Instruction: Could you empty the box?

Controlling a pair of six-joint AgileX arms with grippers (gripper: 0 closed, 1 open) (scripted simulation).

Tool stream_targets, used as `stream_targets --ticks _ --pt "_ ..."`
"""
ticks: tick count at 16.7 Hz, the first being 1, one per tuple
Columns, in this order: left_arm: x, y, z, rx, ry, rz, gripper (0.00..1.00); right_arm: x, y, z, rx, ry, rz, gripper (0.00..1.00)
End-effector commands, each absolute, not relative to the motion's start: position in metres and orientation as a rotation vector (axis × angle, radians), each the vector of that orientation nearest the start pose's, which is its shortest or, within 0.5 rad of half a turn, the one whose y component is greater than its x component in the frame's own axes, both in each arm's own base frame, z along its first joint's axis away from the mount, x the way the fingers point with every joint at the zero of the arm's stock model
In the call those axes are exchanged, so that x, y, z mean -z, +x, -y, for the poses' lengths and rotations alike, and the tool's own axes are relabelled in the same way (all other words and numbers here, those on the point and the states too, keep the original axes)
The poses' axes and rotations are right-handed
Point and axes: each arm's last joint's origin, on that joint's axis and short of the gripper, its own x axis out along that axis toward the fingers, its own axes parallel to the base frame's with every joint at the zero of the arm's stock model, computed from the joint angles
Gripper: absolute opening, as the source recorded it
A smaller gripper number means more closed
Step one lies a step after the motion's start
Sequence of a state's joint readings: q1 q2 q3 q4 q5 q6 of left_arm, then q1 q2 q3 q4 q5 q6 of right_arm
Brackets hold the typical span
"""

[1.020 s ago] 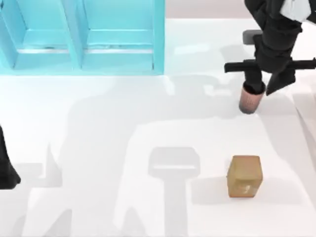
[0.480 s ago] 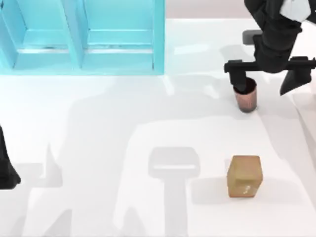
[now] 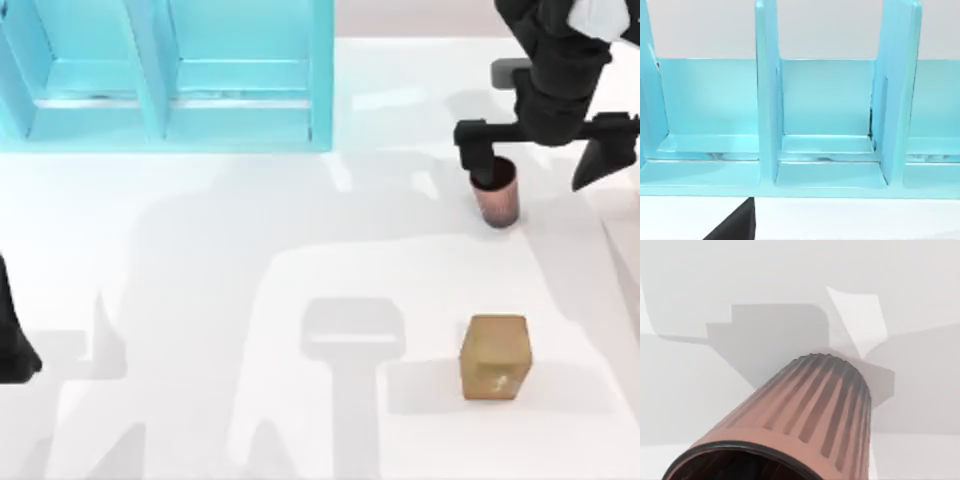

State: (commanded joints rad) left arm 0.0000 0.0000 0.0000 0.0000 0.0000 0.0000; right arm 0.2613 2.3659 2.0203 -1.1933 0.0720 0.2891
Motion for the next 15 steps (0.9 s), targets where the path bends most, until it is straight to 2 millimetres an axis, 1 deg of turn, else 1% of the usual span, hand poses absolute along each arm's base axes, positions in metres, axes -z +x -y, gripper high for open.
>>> stream_targets --ticks 3,7,11,13,15 --pt "-0.16 0.106 0.001 0.0 0.0 0.0 1.0 -0.176 0.455 -0.125 0.058 -0.029 -1.521 1.0" --pt "-0.16 0.106 0.001 0.0 0.0 0.0 1.0 -0.211 0.458 -0.125 0.064 -0.03 -1.519 1.0" --pt "-0.16 0.106 0.001 0.0 0.0 0.0 1.0 -0.244 0.454 -0.124 0.063 -0.03 -1.518 1.0" --pt "-0.16 0.106 0.001 0.0 0.0 0.0 1.0 -0.254 0.452 -0.124 0.059 -0.03 -1.519 1.0" --pt "-0.16 0.106 0.001 0.0 0.0 0.0 1.0 -0.257 0.451 -0.124 0.057 -0.031 -1.52 1.0"
